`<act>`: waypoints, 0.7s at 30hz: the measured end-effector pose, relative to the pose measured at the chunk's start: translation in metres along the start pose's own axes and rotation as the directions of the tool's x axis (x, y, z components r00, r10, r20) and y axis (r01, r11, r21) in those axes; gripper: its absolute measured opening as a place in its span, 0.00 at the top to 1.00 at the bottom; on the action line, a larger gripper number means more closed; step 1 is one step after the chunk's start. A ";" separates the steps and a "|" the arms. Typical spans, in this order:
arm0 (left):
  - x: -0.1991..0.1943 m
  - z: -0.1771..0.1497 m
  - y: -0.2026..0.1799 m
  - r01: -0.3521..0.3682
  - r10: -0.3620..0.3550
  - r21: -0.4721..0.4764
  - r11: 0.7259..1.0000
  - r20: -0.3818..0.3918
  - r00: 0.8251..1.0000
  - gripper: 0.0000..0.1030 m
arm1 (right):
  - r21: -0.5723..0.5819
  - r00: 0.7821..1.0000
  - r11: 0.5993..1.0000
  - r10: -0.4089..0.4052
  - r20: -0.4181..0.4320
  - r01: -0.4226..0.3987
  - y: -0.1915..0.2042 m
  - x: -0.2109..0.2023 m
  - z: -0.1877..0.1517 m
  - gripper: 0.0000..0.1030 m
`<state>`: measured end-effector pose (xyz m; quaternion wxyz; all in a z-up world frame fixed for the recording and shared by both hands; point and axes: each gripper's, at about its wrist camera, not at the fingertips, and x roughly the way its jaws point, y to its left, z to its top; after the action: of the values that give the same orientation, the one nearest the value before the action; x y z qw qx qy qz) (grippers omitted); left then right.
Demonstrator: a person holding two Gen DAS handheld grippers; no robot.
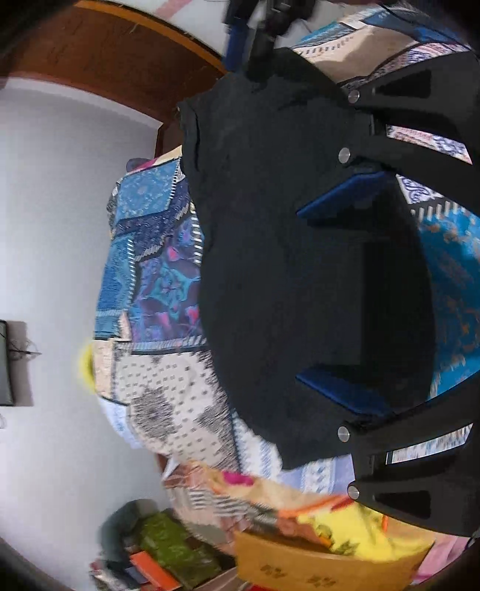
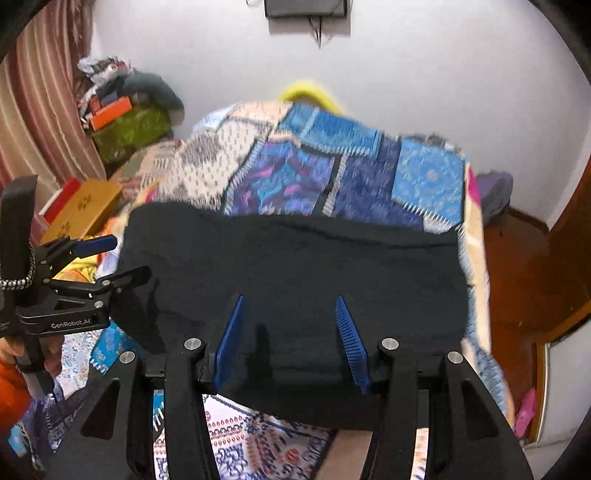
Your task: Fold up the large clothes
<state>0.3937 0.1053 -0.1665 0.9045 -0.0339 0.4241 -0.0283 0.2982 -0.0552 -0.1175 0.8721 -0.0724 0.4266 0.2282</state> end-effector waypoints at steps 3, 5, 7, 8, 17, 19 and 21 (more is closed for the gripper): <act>0.022 -0.001 0.002 0.002 -0.002 -0.035 0.999 -0.013 1.000 0.19 | 0.020 0.998 1.000 0.021 -0.053 -0.020 0.002 0.024 -0.003 0.54; 0.032 -0.003 0.001 -0.007 0.007 -0.028 1.000 -0.016 1.000 0.17 | 0.027 0.996 1.000 0.013 -0.084 -0.010 0.002 0.036 -0.008 0.54; 0.040 -0.006 -0.002 -0.034 0.034 -0.001 0.999 -0.013 0.999 0.13 | 0.038 0.996 0.999 0.019 -0.084 -0.016 0.000 0.043 -0.012 0.53; 0.042 -0.007 -0.002 -0.042 0.042 0.003 0.999 -0.007 0.999 0.09 | 0.045 0.997 0.999 0.027 -0.077 -0.023 -0.002 0.042 -0.014 0.49; 0.039 -0.023 0.024 0.010 -0.010 -0.093 0.996 0.000 1.000 0.02 | 0.002 0.998 1.000 0.014 -0.065 -0.014 0.002 0.037 -0.022 0.40; 0.034 -0.034 0.033 0.018 -0.020 -0.121 0.992 -0.011 1.000 0.02 | 0.009 0.998 1.000 0.014 -0.068 -0.013 -0.001 0.032 -0.026 0.38; 0.027 -0.046 0.042 0.011 -0.014 -0.144 0.990 -0.022 1.000 0.02 | 0.023 0.997 1.000 0.015 -0.073 -0.013 -0.006 0.027 -0.029 0.36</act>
<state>0.3767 0.1433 -0.2201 0.8947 -0.1012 0.4351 -0.0037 0.2947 -0.0607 -0.1575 0.8550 -0.0681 0.4614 0.2268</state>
